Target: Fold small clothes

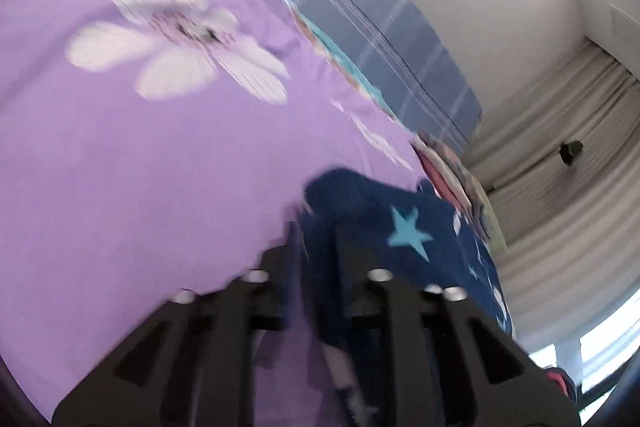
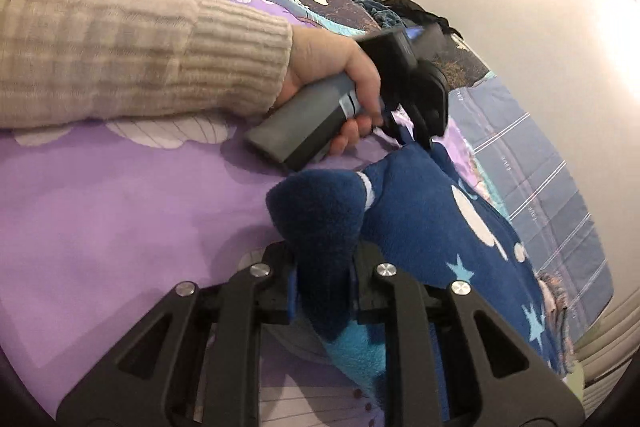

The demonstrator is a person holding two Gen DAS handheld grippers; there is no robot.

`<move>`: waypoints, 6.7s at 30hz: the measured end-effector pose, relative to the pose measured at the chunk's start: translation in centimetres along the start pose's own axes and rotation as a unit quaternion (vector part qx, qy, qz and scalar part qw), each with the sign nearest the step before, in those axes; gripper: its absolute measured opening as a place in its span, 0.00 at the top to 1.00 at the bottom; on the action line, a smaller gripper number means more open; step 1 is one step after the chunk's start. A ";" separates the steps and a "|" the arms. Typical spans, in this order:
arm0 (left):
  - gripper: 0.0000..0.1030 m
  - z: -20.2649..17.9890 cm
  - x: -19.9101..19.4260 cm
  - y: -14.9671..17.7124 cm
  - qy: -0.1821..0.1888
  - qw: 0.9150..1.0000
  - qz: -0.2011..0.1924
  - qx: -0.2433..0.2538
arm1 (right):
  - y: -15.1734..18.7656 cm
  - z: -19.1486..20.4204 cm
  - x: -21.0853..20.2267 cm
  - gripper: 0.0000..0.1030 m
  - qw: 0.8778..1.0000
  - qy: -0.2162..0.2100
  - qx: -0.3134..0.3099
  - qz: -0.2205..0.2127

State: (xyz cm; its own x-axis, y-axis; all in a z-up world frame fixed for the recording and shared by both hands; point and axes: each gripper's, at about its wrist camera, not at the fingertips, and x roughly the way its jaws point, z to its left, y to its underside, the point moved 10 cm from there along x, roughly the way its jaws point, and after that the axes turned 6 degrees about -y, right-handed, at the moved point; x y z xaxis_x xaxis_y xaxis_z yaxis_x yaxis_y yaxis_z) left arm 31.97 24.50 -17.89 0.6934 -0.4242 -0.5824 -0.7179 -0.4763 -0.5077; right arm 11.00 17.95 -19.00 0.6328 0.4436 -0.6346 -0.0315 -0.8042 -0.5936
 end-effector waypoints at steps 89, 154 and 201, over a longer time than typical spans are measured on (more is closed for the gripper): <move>0.72 -30.4 -1.0 5.5 0.071 0.966 0.039 0.246 | 6.0 -19.3 -16.2 0.79 0.901 0.039 0.396 -0.172; 0.71 -35.4 12.1 20.3 -0.049 0.852 0.079 0.515 | 31.4 -24.6 -15.5 0.84 0.802 0.065 0.593 -0.040; 0.74 -30.0 -6.0 24.1 -0.062 0.865 -0.035 0.498 | 31.4 -23.8 -15.8 0.79 0.818 0.077 0.570 -0.032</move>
State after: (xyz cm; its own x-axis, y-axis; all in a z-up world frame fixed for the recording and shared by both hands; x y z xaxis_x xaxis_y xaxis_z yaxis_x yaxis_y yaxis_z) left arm 12.37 -7.55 -7.57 0.7690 -0.3063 -0.5611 -0.4156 0.4273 -0.8029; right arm 18.43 -23.70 -15.85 0.7488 0.3449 -0.5660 -0.6390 0.1486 -0.7547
